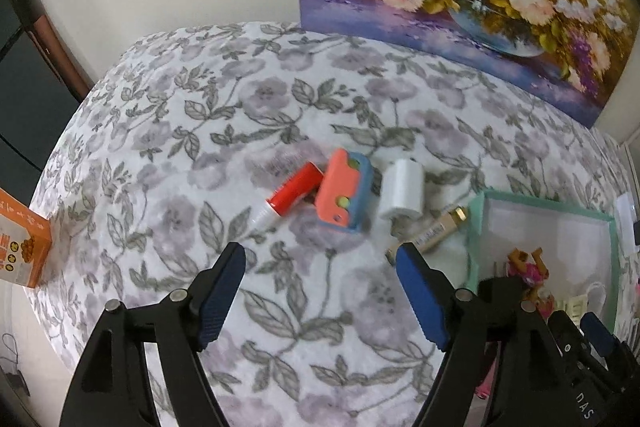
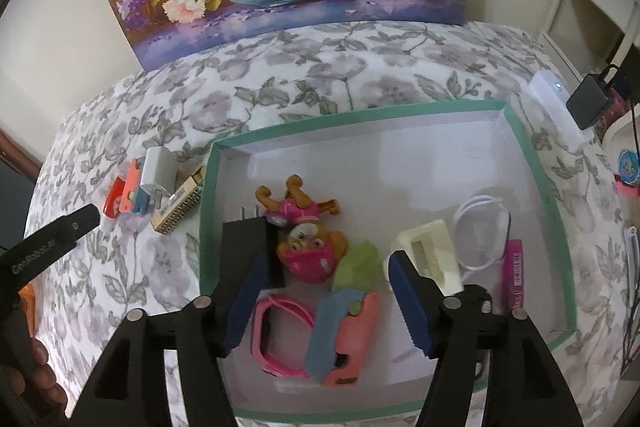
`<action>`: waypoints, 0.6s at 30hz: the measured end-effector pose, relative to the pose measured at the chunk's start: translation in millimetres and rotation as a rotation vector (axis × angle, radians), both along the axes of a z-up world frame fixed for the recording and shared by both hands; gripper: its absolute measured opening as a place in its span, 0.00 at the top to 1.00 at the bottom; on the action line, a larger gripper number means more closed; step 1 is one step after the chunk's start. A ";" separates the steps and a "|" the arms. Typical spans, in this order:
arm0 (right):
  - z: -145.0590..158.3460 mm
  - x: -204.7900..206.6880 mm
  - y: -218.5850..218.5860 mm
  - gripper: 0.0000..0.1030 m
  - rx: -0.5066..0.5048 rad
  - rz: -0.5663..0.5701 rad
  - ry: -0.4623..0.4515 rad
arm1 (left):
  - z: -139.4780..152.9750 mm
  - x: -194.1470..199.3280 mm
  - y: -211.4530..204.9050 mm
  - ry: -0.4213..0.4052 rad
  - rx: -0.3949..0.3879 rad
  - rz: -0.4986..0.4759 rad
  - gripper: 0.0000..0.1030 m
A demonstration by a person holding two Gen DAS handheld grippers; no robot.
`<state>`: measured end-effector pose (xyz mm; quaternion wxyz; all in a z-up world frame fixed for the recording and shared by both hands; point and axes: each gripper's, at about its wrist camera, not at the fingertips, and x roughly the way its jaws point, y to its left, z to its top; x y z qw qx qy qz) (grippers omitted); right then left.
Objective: Organize rigid objects
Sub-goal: 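Move both open tools from the tray back over the pile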
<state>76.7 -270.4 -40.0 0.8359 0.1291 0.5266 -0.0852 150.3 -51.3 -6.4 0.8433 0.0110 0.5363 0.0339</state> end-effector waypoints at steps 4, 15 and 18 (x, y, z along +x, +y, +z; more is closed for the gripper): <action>-0.2 8.8 8.9 0.30 0.002 -0.001 -0.005 | 0.4 9.3 14.1 0.003 -0.025 0.019 0.24; 13.7 40.0 36.6 0.30 0.000 0.026 -0.049 | -8.1 41.8 46.1 0.023 -0.069 0.086 0.24; 17.8 51.7 47.4 0.30 0.007 0.052 -0.072 | -11.4 53.1 49.9 0.018 -0.076 0.090 0.24</action>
